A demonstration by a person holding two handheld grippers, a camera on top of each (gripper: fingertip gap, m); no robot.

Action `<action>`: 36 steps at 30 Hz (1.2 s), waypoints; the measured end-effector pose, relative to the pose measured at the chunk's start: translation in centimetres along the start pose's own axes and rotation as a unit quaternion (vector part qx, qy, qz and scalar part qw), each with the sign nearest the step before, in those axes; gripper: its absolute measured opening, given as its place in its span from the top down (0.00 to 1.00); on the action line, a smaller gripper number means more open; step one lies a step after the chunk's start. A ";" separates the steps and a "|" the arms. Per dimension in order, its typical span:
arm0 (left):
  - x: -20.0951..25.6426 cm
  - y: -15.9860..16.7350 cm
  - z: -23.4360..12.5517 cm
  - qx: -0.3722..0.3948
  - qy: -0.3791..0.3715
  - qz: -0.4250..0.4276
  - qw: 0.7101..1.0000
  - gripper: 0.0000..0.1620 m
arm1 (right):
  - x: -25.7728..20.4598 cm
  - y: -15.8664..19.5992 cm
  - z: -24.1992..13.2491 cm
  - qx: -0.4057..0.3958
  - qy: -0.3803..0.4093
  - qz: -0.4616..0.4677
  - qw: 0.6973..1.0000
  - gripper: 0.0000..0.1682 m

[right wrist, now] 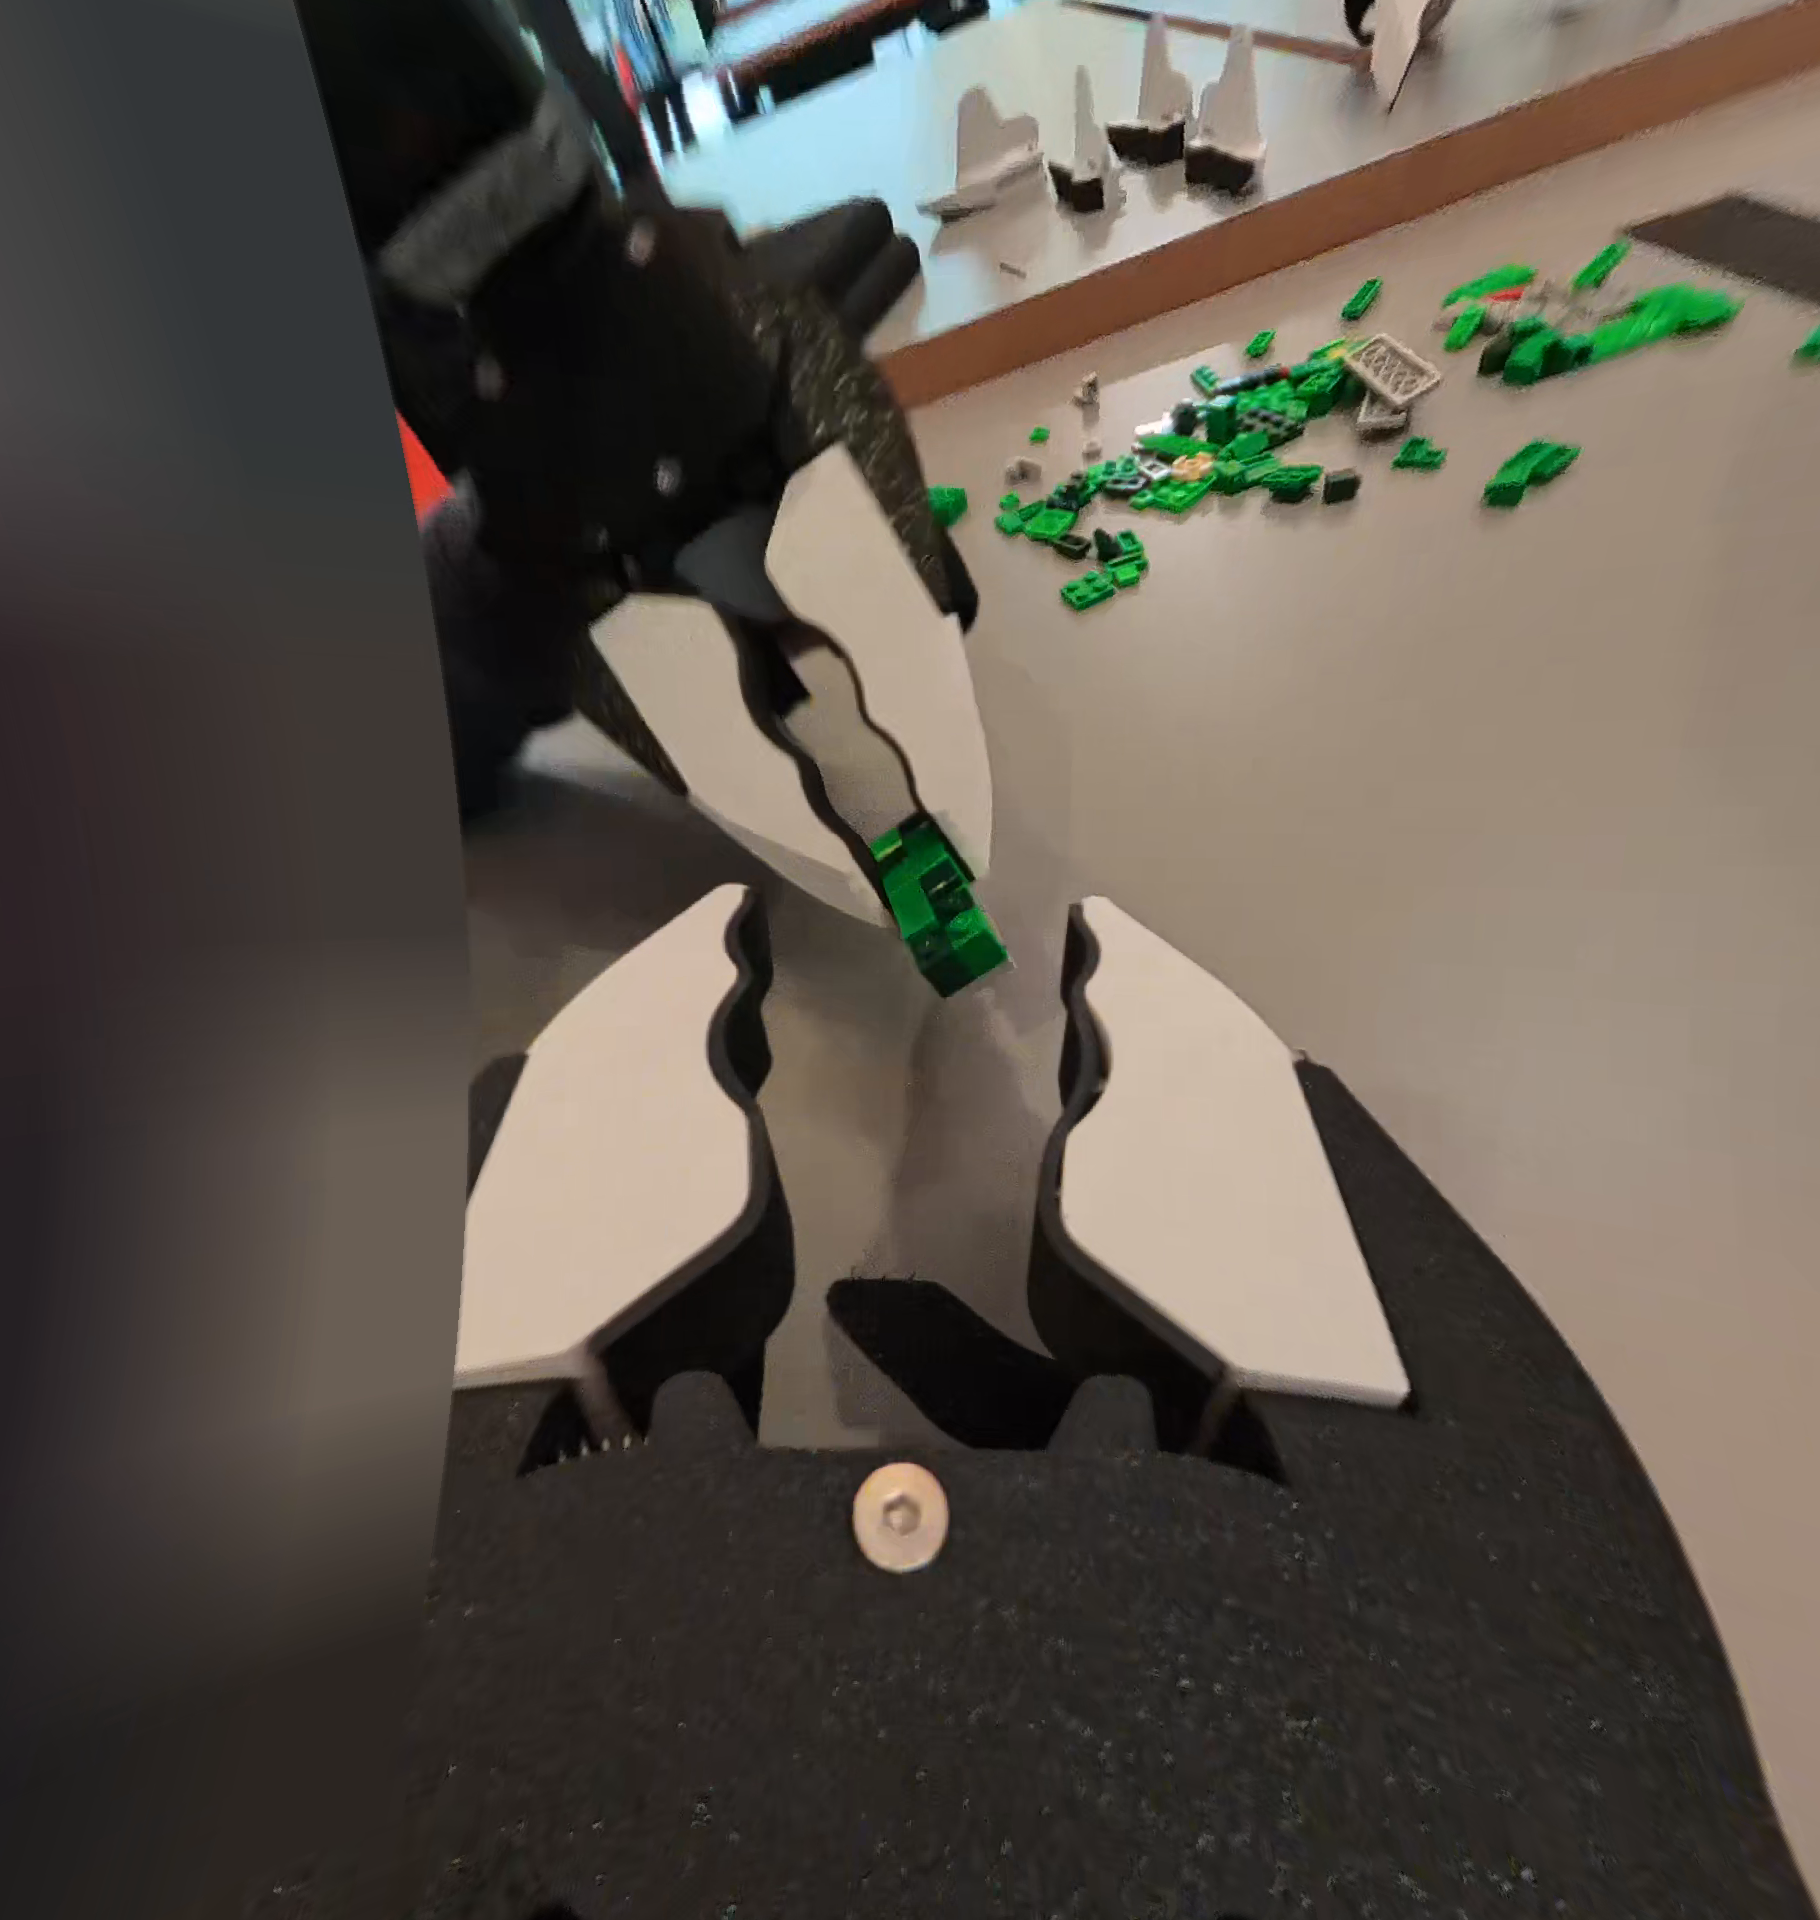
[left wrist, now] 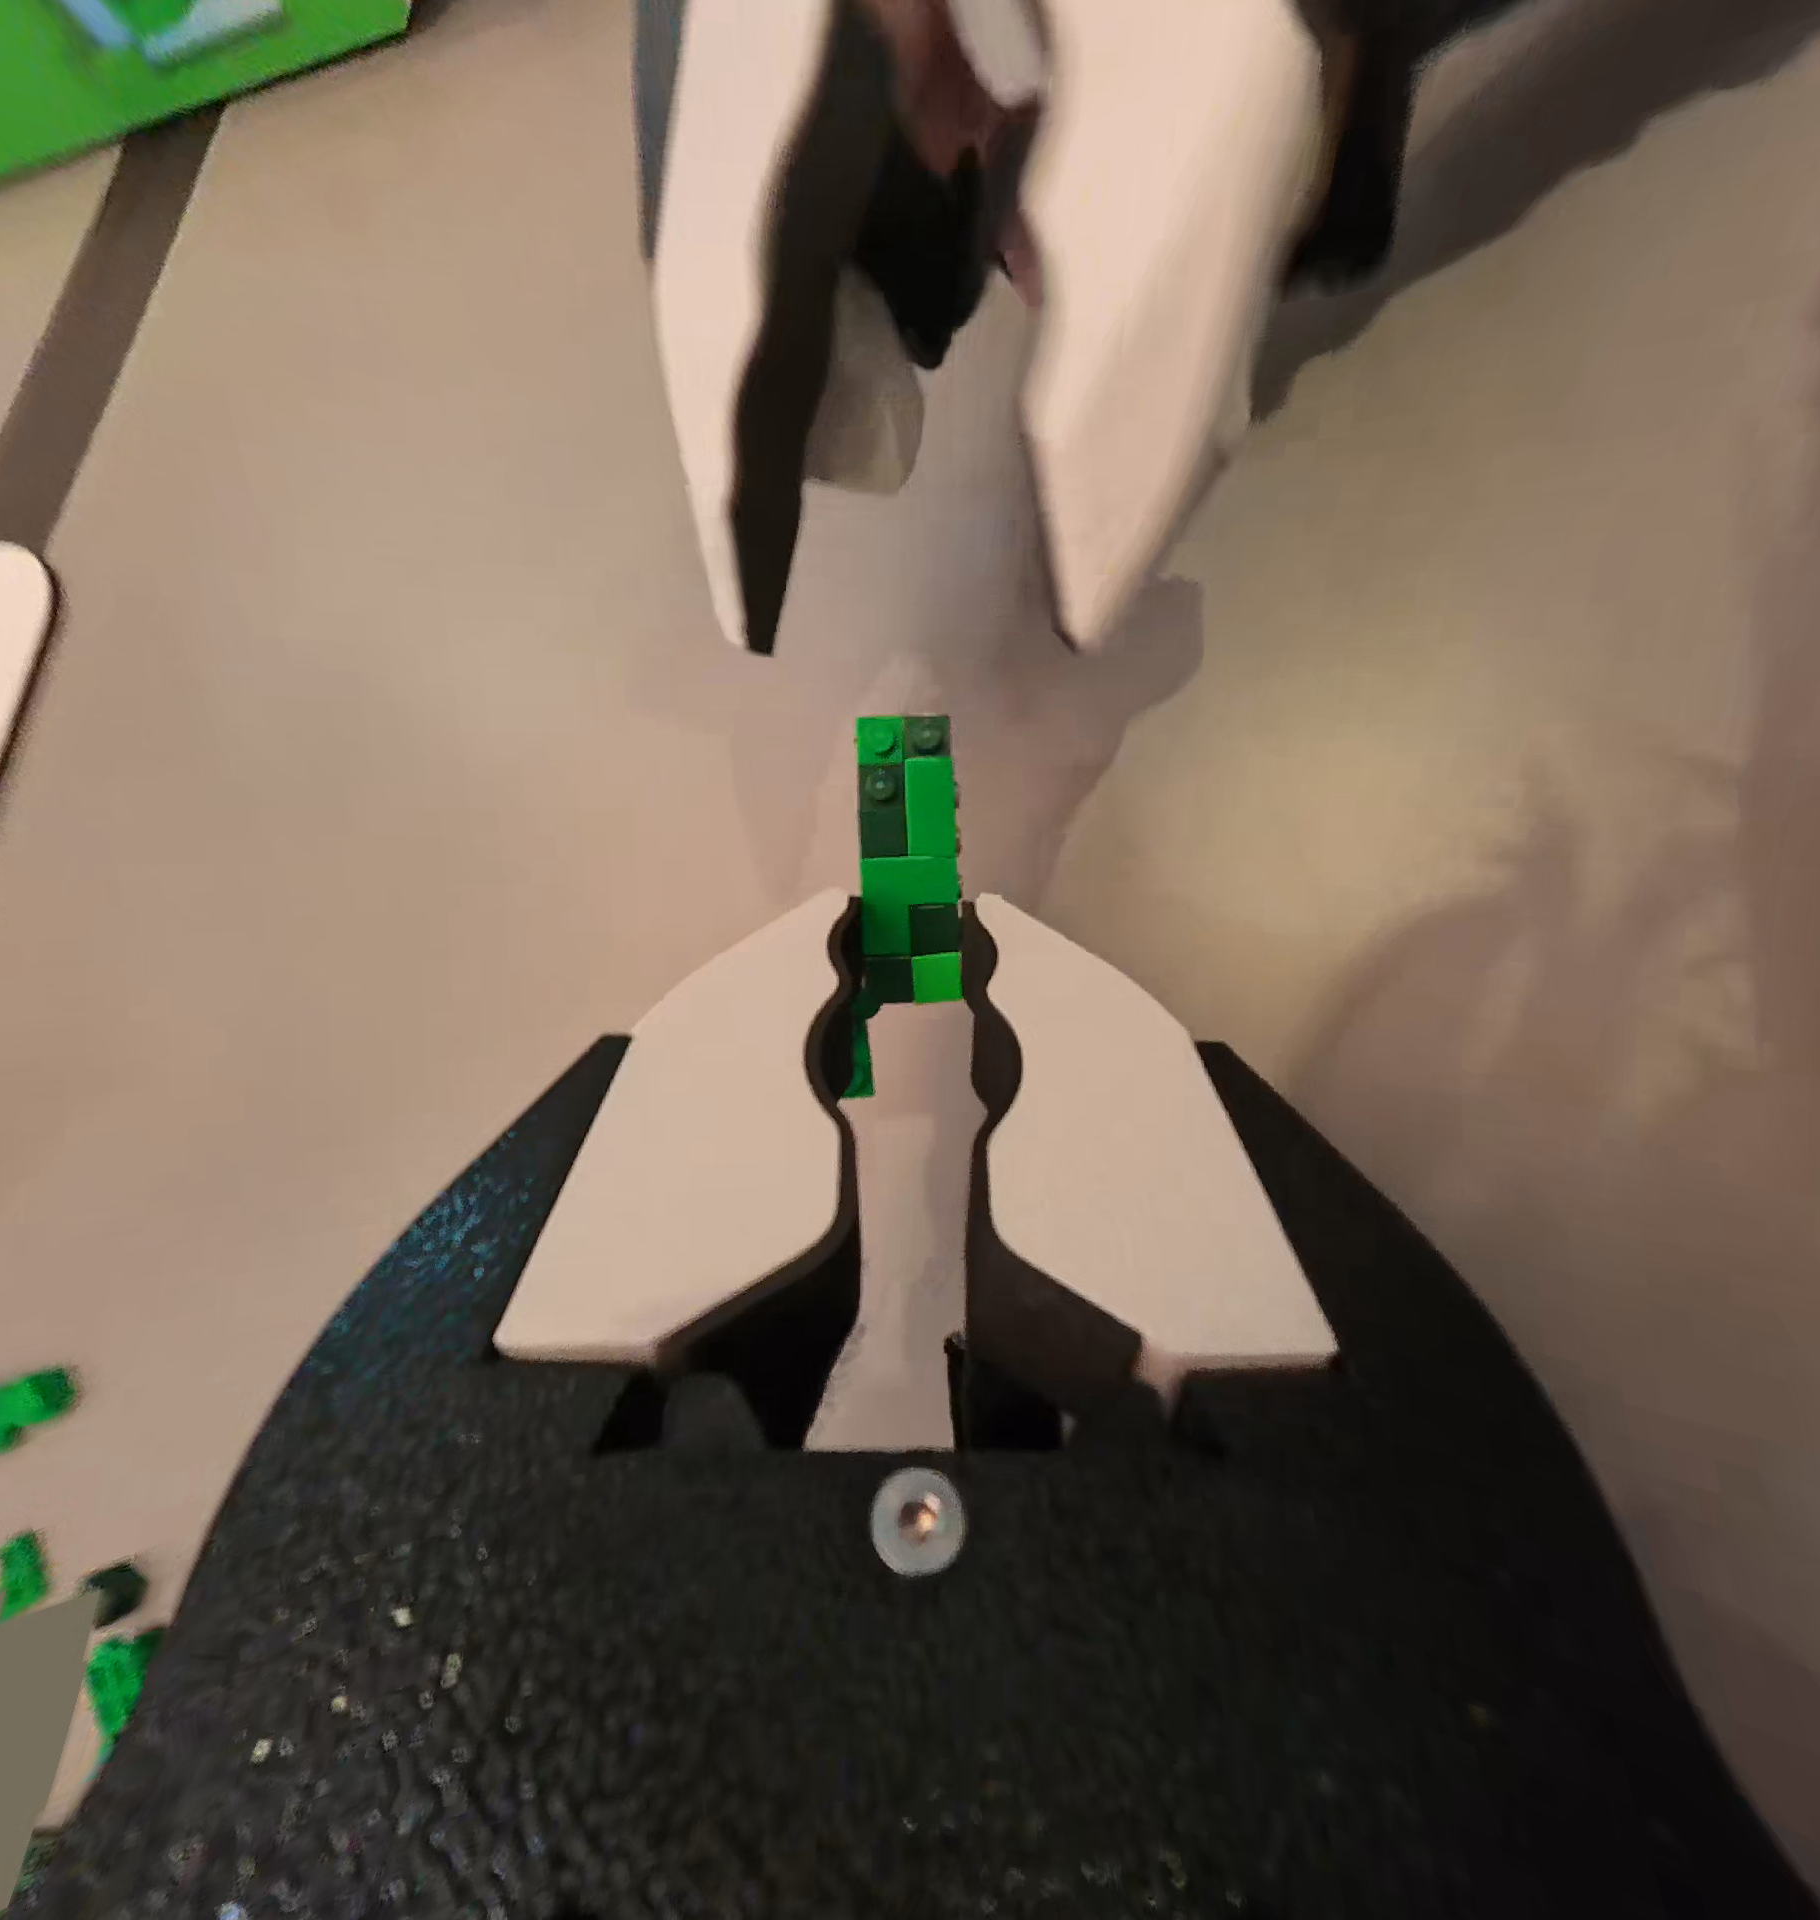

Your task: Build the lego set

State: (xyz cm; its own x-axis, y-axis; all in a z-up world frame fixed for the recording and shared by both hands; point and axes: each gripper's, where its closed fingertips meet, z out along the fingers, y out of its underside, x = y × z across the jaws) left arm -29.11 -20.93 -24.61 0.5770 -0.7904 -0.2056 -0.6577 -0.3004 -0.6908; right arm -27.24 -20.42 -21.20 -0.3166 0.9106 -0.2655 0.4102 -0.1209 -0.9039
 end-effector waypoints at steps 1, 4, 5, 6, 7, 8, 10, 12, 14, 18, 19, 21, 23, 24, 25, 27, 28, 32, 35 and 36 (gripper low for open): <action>-0.1 0.0 -0.1 0.001 0.004 -0.008 1.000 0.90 | 0.0 0.3 0.4 -0.014 0.016 -0.042 0.999 0.69; 0.0 0.0 -0.2 0.007 0.016 -0.013 1.000 0.90 | 0.3 1.5 1.6 -0.058 0.054 -0.136 0.988 0.75; 0.2 -0.1 -0.2 0.008 0.019 -0.011 1.000 0.90 | 0.2 1.6 1.9 -0.063 0.054 -0.150 0.985 0.77; 0.3 -0.1 -0.3 0.009 0.020 -0.010 1.000 0.90 | 0.0 1.6 2.1 -0.064 0.050 -0.160 0.984 0.79; 0.4 -0.2 -0.3 0.009 0.023 -0.008 1.000 0.90 | 0.0 1.5 2.2 -0.064 0.050 -0.166 0.983 0.84; 0.6 -0.2 -0.3 0.009 0.026 -0.007 1.000 0.89 | 0.1 1.4 2.1 -0.064 0.055 -0.174 0.981 0.88; 0.6 -0.4 -0.4 0.019 0.026 -0.012 0.999 0.89 | 0.1 1.1 2.0 -0.062 0.050 -0.177 0.981 0.88; -0.1 -0.8 -0.7 0.038 0.007 -0.025 0.999 0.87 | 0.5 0.5 1.6 -0.040 0.060 -0.175 0.982 0.89; -1.5 -1.3 -1.3 0.064 -0.033 -0.039 0.997 0.69 | 1.2 -0.7 0.8 0.002 0.078 -0.168 0.983 0.90; -5.2 -3.1 -3.8 0.197 -0.135 -0.108 0.965 0.56 | 1.5 -4.7 -1.3 0.134 0.080 -0.126 0.980 0.90; -5.5 -3.4 -4.4 0.231 -0.129 -0.135 0.955 0.56 | 1.3 -5.7 -1.8 0.166 0.074 -0.123 0.976 0.90; -5.5 -4.0 -4.8 0.292 -0.083 -0.192 0.933 0.58 | 0.9 -7.2 -2.5 0.207 0.064 -0.123 0.969 0.90; -5.0 -4.9 -4.8 0.346 -0.031 -0.228 0.910 0.60 | 0.4 -8.3 -2.6 0.234 0.044 -0.121 0.964 0.90; -4.7 -5.5 -4.9 0.369 -0.009 -0.235 0.899 0.61 | 0.1 -8.8 -2.6 0.245 0.032 -0.116 0.962 0.90; -4.5 -6.1 -5.0 0.391 0.007 -0.236 0.889 0.63 | -0.1 -9.1 -2.5 0.253 0.023 -0.112 0.961 0.90; -4.0 -7.4 -5.8 0.442 0.036 -0.230 0.866 0.68 | -0.3 -9.5 -2.2 0.260 0.012 -0.108 0.959 0.90; -4.0 -8.0 -6.6 0.475 0.044 -0.229 0.849 0.68 | -0.3 -9.5 -2.0 0.260 0.008 -0.108 0.959 0.90; -4.2 -8.6 -7.8 0.516 0.032 -0.222 0.827 0.78 | -0.9 -9.6 -1.4 0.257 -0.006 -0.115 0.960 0.90; -4.2 -8.7 -8.3 0.537 0.029 -0.217 0.815 0.87 | -1.0 -9.9 -1.3 0.260 -0.010 -0.113 0.959 0.90; -4.1 -8.9 -8.5 0.547 0.032 -0.216 0.808 0.88 | -1.0 -10.0 -1.4 0.264 -0.014 -0.111 0.958 0.90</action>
State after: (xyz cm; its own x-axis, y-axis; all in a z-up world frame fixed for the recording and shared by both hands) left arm -29.76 -19.55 -11.70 0.5885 -0.7748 0.2309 0.4399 0.0672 -0.8955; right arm -29.83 -19.57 -11.38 -0.3724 0.9268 -0.0484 -0.1586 -0.1150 -0.9806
